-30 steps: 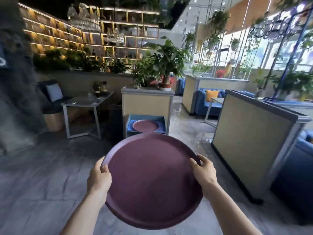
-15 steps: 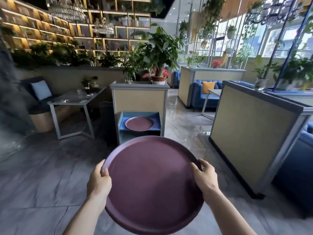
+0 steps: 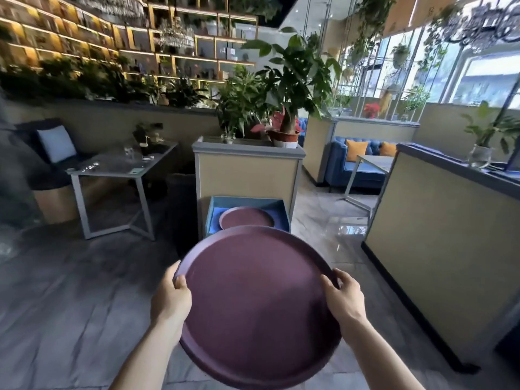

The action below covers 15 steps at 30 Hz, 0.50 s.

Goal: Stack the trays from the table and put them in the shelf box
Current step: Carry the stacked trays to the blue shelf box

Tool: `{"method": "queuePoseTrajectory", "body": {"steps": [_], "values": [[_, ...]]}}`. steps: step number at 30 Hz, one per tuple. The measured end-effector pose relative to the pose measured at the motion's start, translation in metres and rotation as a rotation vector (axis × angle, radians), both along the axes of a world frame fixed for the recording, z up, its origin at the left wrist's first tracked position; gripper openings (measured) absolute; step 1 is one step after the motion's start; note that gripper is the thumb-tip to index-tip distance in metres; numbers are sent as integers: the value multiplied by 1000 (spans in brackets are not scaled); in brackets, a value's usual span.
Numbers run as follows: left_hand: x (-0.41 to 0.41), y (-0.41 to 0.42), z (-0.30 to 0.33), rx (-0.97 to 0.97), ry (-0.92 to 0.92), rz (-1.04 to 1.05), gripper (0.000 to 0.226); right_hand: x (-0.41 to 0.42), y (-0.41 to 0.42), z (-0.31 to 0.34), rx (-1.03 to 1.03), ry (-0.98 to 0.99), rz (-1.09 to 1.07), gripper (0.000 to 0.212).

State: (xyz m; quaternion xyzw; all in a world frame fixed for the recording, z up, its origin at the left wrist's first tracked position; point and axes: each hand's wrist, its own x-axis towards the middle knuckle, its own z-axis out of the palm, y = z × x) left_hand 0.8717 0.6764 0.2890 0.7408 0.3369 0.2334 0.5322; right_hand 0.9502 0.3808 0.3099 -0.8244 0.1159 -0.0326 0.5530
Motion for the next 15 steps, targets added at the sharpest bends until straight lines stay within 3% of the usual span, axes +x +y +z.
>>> {"method": "queuePoseTrajectory", "body": {"steps": [15], "values": [[220,98,-28,21,89,-59,42,200,100,-24,-55,57,-87,57]]}}
